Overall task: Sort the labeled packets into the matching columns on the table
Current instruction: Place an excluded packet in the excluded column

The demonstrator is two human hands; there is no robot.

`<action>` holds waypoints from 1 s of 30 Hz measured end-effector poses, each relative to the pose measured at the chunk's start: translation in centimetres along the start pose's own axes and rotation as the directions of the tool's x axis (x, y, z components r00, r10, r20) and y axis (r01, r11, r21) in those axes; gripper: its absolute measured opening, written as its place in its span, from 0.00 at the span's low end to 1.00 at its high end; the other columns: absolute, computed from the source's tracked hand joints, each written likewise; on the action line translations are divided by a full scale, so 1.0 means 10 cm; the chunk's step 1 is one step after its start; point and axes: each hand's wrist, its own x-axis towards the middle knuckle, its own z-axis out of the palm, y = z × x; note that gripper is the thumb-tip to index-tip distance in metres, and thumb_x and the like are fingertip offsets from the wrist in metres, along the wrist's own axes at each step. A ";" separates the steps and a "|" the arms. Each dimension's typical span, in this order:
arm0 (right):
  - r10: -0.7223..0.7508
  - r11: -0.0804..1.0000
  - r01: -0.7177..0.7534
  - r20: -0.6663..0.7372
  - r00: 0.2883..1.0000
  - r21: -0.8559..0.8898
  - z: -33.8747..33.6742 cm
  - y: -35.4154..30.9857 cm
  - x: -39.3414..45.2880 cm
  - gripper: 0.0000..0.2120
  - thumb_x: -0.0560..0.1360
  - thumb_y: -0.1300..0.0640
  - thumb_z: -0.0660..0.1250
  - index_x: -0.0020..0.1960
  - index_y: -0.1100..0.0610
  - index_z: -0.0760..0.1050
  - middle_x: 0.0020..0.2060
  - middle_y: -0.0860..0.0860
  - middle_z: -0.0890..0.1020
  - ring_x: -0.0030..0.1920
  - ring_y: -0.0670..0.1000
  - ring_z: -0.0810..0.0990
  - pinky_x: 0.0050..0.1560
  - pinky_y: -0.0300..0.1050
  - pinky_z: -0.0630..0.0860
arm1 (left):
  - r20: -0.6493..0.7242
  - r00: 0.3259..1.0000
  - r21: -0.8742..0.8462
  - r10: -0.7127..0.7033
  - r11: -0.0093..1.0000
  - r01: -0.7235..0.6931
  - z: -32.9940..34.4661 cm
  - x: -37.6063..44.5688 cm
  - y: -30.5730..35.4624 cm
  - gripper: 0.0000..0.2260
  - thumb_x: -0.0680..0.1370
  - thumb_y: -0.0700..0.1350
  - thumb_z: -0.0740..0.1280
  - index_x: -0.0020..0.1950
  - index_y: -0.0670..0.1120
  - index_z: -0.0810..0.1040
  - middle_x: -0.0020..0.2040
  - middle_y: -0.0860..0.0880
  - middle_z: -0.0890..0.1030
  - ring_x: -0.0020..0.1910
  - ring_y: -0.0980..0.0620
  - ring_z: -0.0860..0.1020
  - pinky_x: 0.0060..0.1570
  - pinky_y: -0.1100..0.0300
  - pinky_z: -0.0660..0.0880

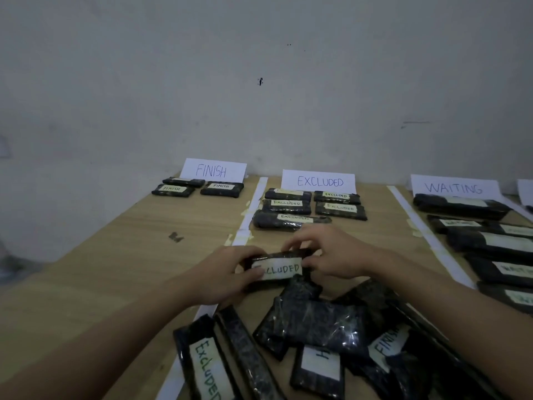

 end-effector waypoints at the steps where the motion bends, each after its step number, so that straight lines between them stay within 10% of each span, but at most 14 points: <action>1: 0.007 0.999 -0.004 -0.055 0.998 0.052 -0.02 0.01 0.00 0.16 0.71 0.67 0.67 0.54 0.50 0.78 0.47 0.46 0.74 0.52 0.48 0.76 0.57 0.41 0.74 | -0.028 0.999 -0.075 -0.032 0.997 0.030 -0.02 0.03 0.01 0.12 0.78 0.48 0.62 0.61 0.49 0.74 0.52 0.54 0.78 0.50 0.55 0.76 0.41 0.73 0.69; 8: 0.062 0.985 0.004 -0.382 0.922 0.171 -0.21 0.11 -0.14 0.16 0.73 0.66 0.65 0.57 0.53 0.78 0.54 0.48 0.78 0.53 0.42 0.76 0.59 0.39 0.74 | -0.144 0.954 -0.624 -0.264 0.772 0.120 -0.05 0.29 0.25 0.08 0.77 0.43 0.64 0.56 0.48 0.74 0.47 0.51 0.80 0.41 0.56 0.79 0.37 0.66 0.77; 13: -0.208 0.908 0.032 -0.383 0.900 -0.419 -0.23 0.21 -0.39 0.24 0.68 0.47 0.68 0.62 0.54 0.75 0.56 0.50 0.78 0.57 0.50 0.75 0.59 0.47 0.72 | -0.128 0.971 -0.621 -0.204 0.780 0.082 0.15 0.58 0.53 0.08 0.78 0.43 0.64 0.56 0.46 0.74 0.46 0.45 0.80 0.42 0.50 0.76 0.37 0.61 0.72; 21: -0.127 0.930 0.002 -0.317 0.940 -0.367 -0.39 0.61 -0.74 0.24 0.71 0.50 0.68 0.66 0.50 0.71 0.58 0.48 0.77 0.56 0.50 0.76 0.53 0.49 0.77 | -0.076 0.994 -0.544 -0.074 0.839 0.021 0.46 0.96 0.84 0.10 0.77 0.42 0.65 0.58 0.44 0.75 0.42 0.51 0.79 0.39 0.60 0.77 0.34 0.74 0.71; 30: -0.194 0.814 -0.026 -0.314 0.929 -0.580 -0.53 0.95 -0.64 0.29 0.59 0.51 0.77 0.58 0.56 0.77 0.49 0.50 0.83 0.46 0.51 0.82 0.41 0.41 0.79 | -0.087 0.990 -0.554 -0.108 0.832 0.042 0.60 1.43 0.90 0.10 0.77 0.43 0.64 0.57 0.43 0.75 0.47 0.46 0.80 0.46 0.50 0.78 0.46 0.59 0.75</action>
